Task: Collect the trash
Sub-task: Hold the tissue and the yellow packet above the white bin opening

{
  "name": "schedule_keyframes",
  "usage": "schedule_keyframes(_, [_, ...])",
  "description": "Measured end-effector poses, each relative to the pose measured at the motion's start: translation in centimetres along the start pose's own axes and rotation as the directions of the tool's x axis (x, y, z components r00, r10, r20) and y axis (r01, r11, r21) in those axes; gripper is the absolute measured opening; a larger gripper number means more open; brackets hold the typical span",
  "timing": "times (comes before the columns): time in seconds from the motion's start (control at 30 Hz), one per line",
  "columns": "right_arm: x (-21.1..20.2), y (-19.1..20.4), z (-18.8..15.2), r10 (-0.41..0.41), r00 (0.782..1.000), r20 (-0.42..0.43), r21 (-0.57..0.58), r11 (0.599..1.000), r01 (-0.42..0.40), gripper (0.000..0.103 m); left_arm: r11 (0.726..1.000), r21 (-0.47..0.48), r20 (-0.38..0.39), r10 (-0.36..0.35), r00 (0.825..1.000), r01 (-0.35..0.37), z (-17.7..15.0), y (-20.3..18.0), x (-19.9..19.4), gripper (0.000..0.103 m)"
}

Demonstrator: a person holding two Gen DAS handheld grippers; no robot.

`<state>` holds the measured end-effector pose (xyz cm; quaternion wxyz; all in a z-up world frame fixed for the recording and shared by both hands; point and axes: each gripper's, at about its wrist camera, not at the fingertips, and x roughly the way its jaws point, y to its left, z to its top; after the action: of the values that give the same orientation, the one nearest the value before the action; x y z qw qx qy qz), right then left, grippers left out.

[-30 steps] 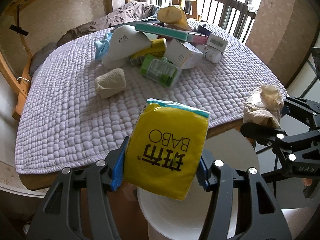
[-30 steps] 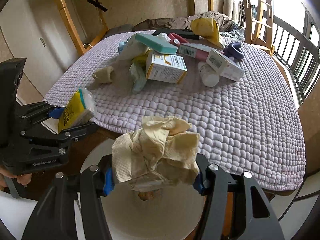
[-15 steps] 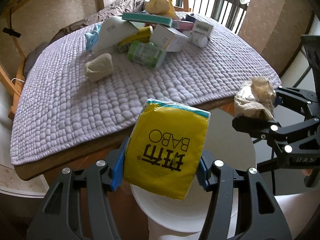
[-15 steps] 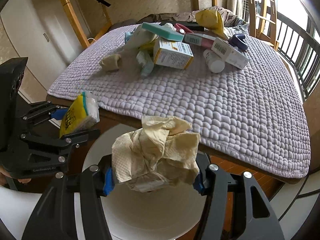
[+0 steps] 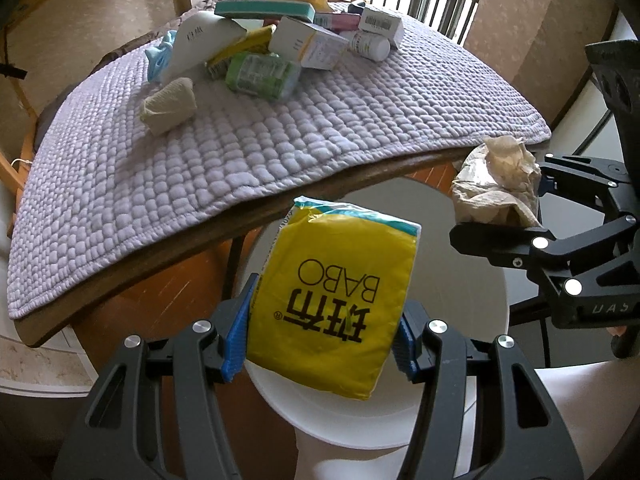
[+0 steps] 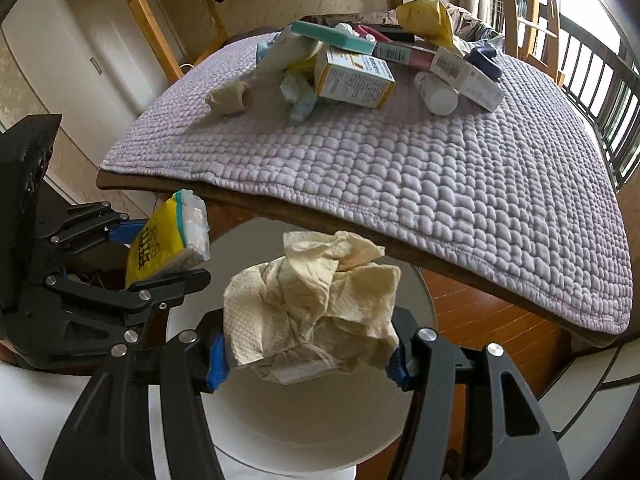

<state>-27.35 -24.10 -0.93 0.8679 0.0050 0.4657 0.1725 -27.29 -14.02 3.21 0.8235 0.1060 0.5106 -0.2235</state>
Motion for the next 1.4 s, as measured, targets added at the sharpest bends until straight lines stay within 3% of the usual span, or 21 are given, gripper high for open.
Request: schedule_keyframes(1.4, [7.0, -0.4, -0.9, 0.006, 0.994, -0.108, 0.061, 0.998, 0.0, 0.058, 0.999, 0.041, -0.126, 0.0, 0.992, 0.005, 1.4, -2.1, 9.9, 0.059])
